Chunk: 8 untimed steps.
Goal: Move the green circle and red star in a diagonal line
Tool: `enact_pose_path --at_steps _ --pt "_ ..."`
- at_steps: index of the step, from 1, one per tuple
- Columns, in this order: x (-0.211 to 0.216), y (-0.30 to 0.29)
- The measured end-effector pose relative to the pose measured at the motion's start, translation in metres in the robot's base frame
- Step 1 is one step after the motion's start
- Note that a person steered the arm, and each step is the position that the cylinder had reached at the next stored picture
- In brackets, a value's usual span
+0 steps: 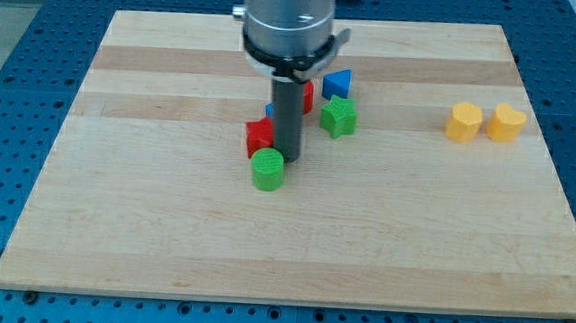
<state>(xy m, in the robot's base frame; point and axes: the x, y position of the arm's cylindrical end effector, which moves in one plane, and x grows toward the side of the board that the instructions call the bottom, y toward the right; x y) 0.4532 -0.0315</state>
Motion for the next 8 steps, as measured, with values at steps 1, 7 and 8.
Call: enact_pose_path --at_steps 1,7,8 --pt "-0.004 -0.012" --pt "-0.073 -0.081" --pt "-0.080 -0.092"
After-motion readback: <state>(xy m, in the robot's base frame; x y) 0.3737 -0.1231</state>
